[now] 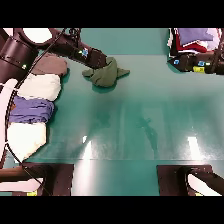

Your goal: Fold the shirts.

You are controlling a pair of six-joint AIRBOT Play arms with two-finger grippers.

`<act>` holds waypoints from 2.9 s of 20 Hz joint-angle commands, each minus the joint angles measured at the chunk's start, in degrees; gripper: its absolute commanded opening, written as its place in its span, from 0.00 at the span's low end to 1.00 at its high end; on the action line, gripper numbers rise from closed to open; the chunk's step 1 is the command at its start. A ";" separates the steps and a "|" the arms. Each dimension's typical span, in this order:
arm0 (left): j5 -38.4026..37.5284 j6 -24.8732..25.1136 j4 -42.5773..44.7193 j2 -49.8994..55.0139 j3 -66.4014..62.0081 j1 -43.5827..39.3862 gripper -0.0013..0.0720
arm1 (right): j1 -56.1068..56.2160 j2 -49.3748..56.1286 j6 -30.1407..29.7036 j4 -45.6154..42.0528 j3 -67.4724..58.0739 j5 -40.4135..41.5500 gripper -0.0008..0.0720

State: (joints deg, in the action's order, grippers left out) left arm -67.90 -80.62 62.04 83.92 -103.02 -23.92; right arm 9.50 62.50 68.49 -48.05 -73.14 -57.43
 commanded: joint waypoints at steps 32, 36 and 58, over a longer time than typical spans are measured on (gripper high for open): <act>14.23 1.64 4.42 26.08 0.04 9.42 0.85 | 0.04 0.66 0.07 1.92 0.00 1.99 0.04; 14.14 1.64 3.98 25.97 -3.30 9.44 0.10 | -0.07 0.46 0.04 1.75 -0.04 2.67 0.04; -2.32 11.19 1.16 -5.44 14.34 0.85 0.98 | -22.32 -21.57 0.07 1.99 -0.02 -1.49 0.04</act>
State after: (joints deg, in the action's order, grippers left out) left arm -72.18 -62.76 57.56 77.19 -95.68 -24.84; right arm -12.45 40.93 68.51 -46.19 -73.19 -56.29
